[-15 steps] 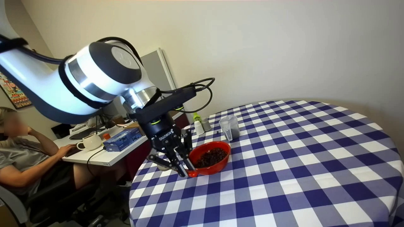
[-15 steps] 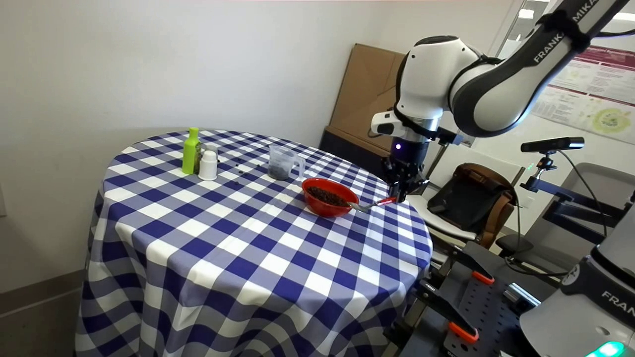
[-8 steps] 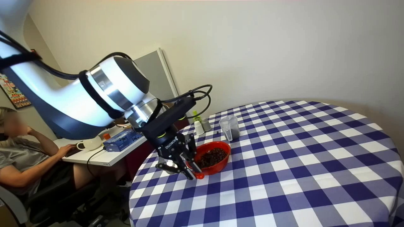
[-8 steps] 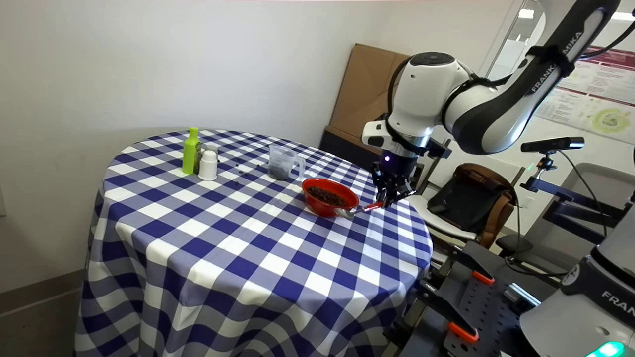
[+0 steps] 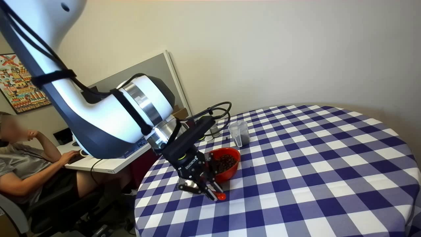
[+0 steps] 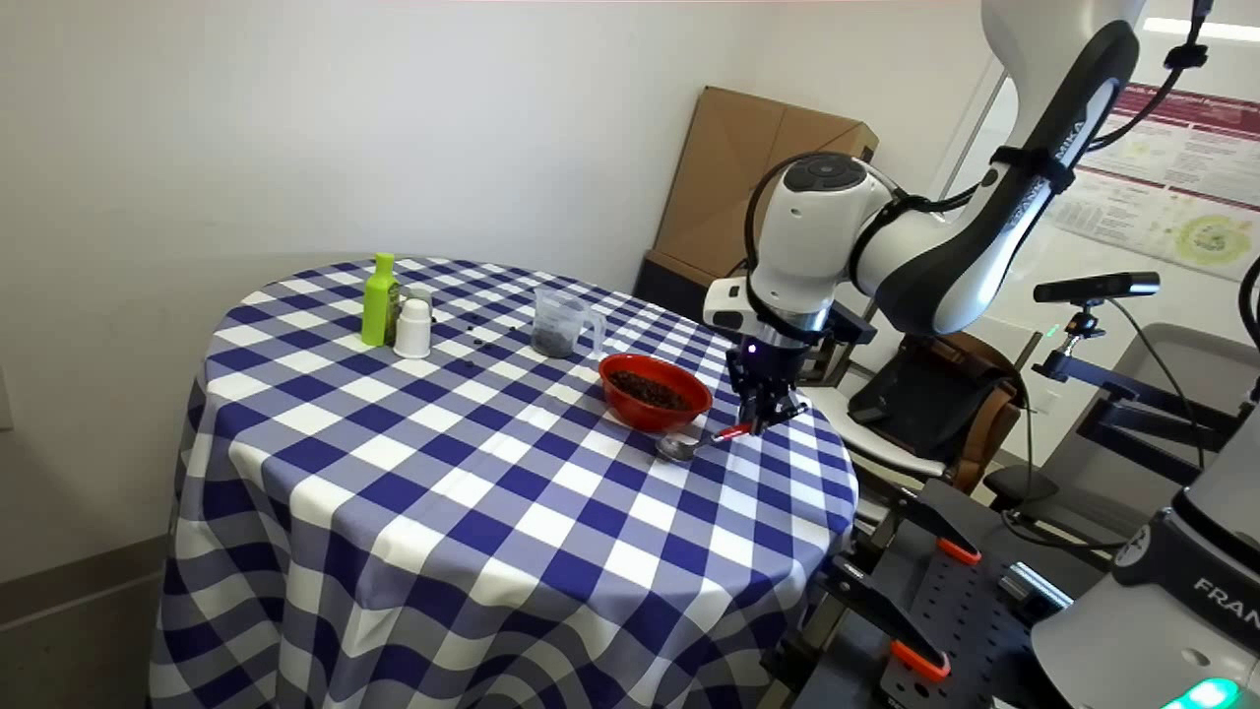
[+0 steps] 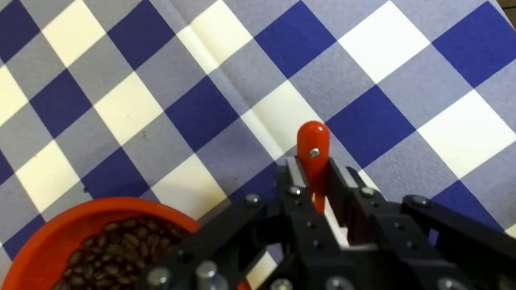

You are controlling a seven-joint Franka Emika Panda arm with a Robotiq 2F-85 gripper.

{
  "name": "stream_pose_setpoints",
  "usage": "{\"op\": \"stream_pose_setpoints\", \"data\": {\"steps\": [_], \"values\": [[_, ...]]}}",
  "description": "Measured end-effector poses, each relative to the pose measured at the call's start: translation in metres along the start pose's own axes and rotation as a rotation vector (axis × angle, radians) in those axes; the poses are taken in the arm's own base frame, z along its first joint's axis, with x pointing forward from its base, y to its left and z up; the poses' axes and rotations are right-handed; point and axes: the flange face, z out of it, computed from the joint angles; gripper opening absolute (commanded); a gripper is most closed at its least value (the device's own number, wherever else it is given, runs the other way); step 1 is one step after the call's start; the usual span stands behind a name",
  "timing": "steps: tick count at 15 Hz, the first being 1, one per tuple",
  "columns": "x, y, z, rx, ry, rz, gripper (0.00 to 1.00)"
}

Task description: Transfer a spoonful of contents from the orange bowl to the transparent jar

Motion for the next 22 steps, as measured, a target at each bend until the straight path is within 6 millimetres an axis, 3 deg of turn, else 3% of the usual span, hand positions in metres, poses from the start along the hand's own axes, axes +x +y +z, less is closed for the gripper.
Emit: {"op": "stream_pose_setpoints", "data": {"steps": [6,7,15,16,19,22], "values": [[0.009,-0.016,0.024,0.044,-0.011,-0.019,0.05],[0.010,-0.017,0.026,0.043,-0.013,-0.021,0.38],[0.014,-0.006,0.028,0.048,-0.007,0.046,0.94],[0.016,-0.002,0.026,0.066,0.000,0.085,0.99],[0.018,0.010,0.017,0.156,-0.007,0.245,1.00],[0.012,0.034,-0.006,0.272,-0.034,0.400,1.00]]}}
